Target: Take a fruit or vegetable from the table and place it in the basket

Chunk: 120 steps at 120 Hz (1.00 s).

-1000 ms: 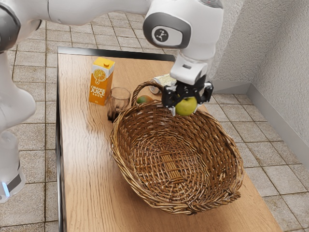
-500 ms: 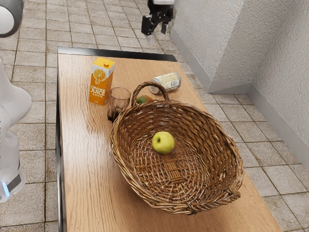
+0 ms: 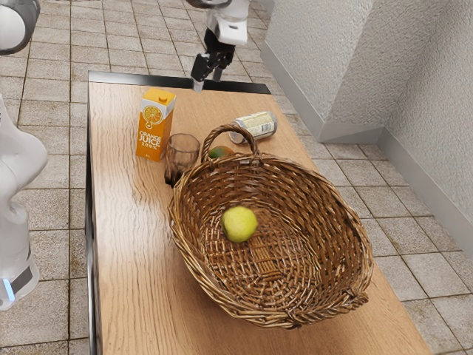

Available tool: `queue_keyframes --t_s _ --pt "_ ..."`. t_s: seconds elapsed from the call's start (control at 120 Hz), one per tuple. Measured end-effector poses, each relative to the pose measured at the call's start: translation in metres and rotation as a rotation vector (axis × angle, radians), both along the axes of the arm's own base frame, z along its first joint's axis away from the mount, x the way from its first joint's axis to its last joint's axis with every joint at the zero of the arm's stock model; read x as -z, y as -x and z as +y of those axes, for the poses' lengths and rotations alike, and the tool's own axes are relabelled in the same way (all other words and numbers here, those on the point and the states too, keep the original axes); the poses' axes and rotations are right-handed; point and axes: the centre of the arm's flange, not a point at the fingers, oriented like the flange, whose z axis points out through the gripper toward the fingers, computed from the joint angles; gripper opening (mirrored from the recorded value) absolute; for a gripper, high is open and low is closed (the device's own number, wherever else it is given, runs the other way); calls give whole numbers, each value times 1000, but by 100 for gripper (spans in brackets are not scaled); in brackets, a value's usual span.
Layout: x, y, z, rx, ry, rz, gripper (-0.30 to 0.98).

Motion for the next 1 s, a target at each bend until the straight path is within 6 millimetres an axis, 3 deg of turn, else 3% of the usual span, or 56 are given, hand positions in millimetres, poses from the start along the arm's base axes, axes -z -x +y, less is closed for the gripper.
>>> queue_keyframes --t_s 0.167,0.392,0.55,0.8,1.0 --pt "21 -15 3 -25 -30 16 69" --pt "72 -17 13 -54 -7 58 69" --pt "81 -22 11 -49 -6 40 69" --pt "102 -28 29 -65 -46 -17 69" --pt "105 -38 23 -49 -62 -57 69"
